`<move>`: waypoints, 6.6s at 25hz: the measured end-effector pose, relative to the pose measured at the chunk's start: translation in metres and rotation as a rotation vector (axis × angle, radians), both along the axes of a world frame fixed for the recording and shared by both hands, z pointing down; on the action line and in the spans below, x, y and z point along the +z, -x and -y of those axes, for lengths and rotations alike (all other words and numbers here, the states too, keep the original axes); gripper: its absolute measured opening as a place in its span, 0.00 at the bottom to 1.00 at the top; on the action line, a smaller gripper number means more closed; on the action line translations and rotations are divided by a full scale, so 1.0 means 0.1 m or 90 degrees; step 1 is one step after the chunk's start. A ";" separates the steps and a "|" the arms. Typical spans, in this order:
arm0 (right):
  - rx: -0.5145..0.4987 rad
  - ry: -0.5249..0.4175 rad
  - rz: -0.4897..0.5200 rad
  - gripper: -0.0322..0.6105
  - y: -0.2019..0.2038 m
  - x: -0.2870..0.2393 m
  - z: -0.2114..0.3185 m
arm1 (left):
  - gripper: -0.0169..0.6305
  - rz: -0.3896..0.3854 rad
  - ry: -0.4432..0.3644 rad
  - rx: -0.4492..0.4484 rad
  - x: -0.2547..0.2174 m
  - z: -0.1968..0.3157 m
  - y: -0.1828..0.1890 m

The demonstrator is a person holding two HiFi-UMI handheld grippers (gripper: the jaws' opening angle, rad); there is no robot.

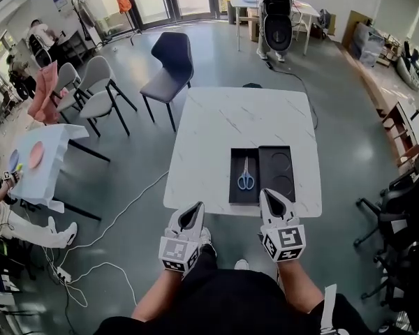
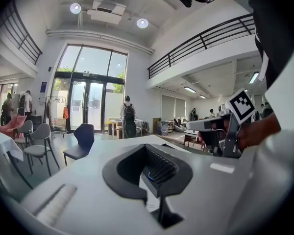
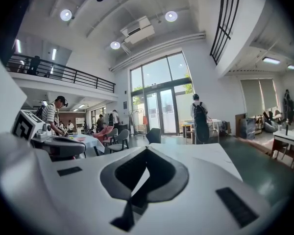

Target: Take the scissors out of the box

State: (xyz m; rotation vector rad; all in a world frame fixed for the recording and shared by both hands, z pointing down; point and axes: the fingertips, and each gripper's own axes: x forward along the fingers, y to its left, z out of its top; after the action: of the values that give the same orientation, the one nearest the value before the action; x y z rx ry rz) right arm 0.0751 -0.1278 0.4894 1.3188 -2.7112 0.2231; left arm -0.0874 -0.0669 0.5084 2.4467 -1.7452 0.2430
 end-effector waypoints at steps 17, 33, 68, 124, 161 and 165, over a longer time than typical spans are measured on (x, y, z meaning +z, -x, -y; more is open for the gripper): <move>0.079 0.050 -0.052 0.06 0.63 0.16 0.81 | 0.04 -0.028 0.016 0.108 0.16 1.00 0.57; 0.154 0.131 -0.057 0.06 0.62 0.44 0.92 | 0.04 -0.039 0.042 0.221 0.24 1.38 0.50; 0.135 0.413 -0.275 0.18 0.63 1.96 0.95 | 0.04 -0.089 0.129 0.177 0.78 1.66 0.59; 0.175 0.477 -0.226 0.19 0.56 1.90 1.06 | 0.04 -0.086 0.142 0.178 0.80 1.50 0.63; 0.168 -0.183 -0.065 0.19 0.22 -0.67 1.34 | 0.04 -0.071 0.046 0.152 0.06 1.80 0.00; 0.161 -0.181 -0.064 0.19 0.26 -0.64 1.34 | 0.04 -0.056 0.036 0.148 0.06 1.81 0.03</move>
State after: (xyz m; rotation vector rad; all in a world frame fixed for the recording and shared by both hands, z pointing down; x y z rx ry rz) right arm 0.0496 -0.2618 0.4253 1.6987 -2.5571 -0.2113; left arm -0.0907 -0.2475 0.5141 2.5757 -1.4006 0.2006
